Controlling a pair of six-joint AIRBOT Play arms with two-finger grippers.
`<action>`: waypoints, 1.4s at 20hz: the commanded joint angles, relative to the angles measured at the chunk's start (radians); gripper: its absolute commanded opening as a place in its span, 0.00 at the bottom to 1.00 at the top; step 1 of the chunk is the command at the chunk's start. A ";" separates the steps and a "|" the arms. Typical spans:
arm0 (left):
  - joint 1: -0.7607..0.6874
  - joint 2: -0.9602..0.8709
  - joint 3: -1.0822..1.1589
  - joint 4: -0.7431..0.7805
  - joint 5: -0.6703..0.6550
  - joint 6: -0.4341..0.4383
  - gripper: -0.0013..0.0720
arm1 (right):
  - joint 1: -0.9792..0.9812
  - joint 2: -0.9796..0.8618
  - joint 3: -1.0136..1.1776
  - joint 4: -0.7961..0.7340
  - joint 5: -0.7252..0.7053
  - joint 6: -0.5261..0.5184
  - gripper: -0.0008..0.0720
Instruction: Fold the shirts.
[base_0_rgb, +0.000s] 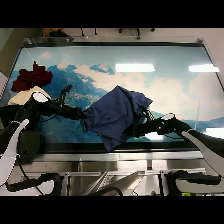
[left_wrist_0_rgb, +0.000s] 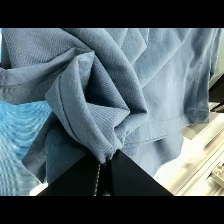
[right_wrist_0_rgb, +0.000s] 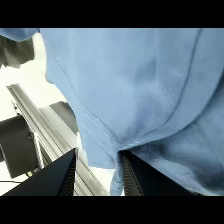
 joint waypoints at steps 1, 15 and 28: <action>0.000 -0.001 0.000 0.001 -0.002 -0.001 0.04 | 0.001 -0.043 0.001 0.011 -0.014 -0.011 0.48; 0.002 0.280 0.219 -0.222 -0.109 0.013 0.04 | -0.050 0.283 0.420 0.156 0.177 -0.143 0.03; 0.000 0.777 1.046 0.211 0.168 -0.203 0.04 | -0.077 0.380 1.486 -0.498 -0.066 -0.012 0.03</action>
